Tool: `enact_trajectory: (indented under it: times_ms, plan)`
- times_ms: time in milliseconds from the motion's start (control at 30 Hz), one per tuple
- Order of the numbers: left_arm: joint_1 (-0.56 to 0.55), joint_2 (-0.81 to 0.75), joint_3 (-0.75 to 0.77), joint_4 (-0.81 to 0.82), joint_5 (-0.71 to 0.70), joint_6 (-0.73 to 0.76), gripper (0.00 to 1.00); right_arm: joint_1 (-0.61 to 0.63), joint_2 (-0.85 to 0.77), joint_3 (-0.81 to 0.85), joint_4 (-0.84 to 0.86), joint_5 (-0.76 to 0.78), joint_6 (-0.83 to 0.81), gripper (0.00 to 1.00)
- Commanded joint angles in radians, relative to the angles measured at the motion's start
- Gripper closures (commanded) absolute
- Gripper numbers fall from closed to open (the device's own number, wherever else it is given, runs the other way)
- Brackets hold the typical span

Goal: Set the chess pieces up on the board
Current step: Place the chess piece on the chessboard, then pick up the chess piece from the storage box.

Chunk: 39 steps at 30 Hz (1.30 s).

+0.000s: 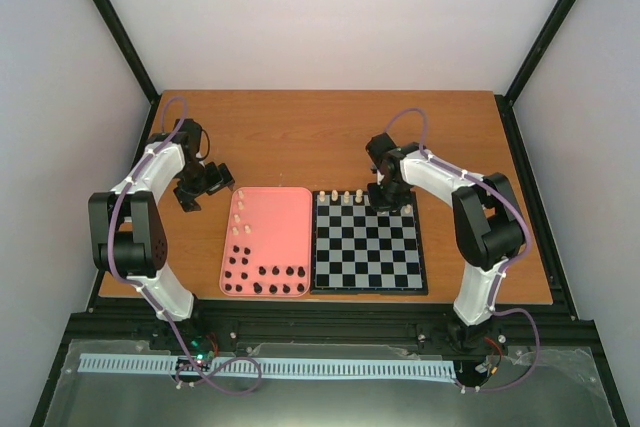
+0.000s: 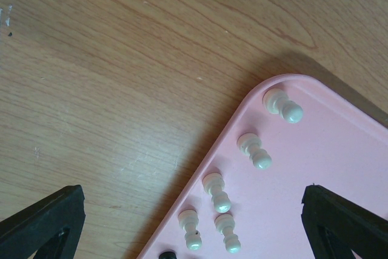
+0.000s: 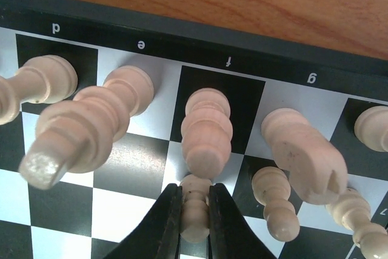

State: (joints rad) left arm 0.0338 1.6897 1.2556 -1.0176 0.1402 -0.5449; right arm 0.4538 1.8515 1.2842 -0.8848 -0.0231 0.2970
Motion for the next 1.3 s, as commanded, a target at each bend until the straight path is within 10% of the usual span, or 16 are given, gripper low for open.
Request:
enact_trajectory:
  times_ms: [0, 900, 1267]
  plan:
    - [0.008, 0.0, 0.028, -0.004, -0.002, 0.016, 0.0, -0.008, 0.016, 0.023, 0.013, -0.001, 0.001, 0.91]
    - [0.008, -0.015, 0.023, -0.003, 0.003, 0.014, 0.0, 0.103, -0.164, 0.115, -0.106, -0.058, 0.014, 0.56]
    - [0.008, -0.019, 0.023, -0.001, 0.006, 0.011, 0.0, 0.333, 0.199, 0.609, -0.148, -0.147, -0.119, 0.51]
